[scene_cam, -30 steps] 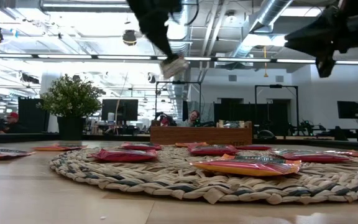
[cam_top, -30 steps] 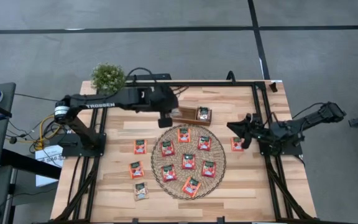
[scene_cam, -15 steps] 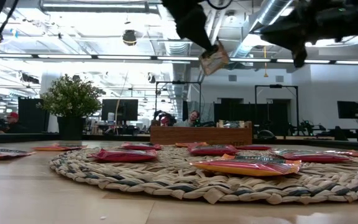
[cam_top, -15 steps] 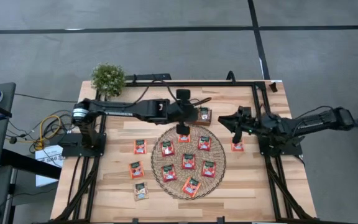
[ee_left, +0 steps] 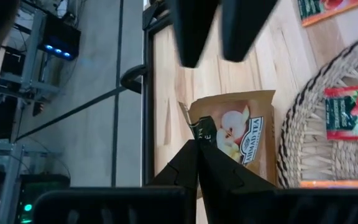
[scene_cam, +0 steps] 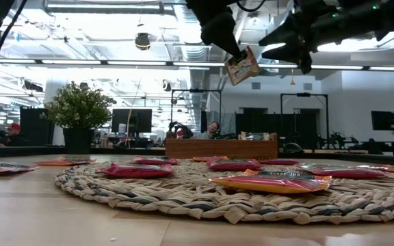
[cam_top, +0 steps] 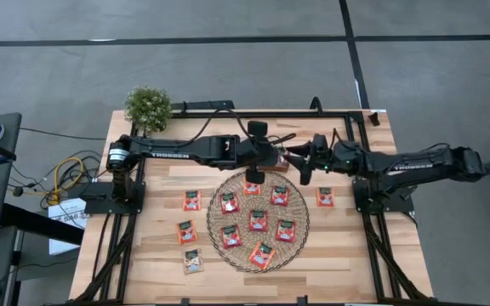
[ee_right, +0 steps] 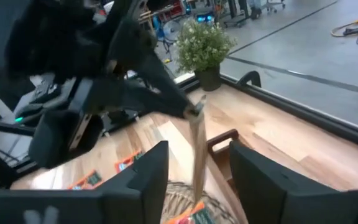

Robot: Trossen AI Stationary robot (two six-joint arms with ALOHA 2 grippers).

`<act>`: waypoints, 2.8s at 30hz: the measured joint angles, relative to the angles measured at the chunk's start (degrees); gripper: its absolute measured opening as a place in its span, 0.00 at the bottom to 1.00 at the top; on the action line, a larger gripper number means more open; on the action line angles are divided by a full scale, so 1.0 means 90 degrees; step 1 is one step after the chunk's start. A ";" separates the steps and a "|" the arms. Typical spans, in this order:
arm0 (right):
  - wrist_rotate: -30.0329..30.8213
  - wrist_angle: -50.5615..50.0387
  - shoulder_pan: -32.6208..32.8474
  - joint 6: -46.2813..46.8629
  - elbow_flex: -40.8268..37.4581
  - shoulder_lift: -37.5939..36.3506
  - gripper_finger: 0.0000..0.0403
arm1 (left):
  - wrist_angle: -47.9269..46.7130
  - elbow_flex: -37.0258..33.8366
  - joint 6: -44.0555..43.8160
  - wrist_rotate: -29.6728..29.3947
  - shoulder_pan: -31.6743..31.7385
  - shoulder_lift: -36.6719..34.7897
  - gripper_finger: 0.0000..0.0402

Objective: Pick & Place Tea
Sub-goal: Put the brown tea bag into the right section of the wooden organizer

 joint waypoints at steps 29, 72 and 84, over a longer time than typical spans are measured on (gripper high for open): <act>-0.0284 -0.0722 -0.0175 -0.0243 0.1026 0.1123 0.26 | -0.0201 0.0000 -0.0001 0.0134 0.0002 0.0000 0.00; 0.0864 -0.1446 -0.0175 0.0708 0.0945 0.1120 0.00 | -0.0679 -0.0002 -0.0412 -0.1442 0.0012 -0.0007 0.25; 0.1429 -0.0465 -0.0175 0.1267 -0.0133 0.1118 0.00 | -0.2618 -0.0005 -0.2745 0.1812 0.0604 -0.0010 0.27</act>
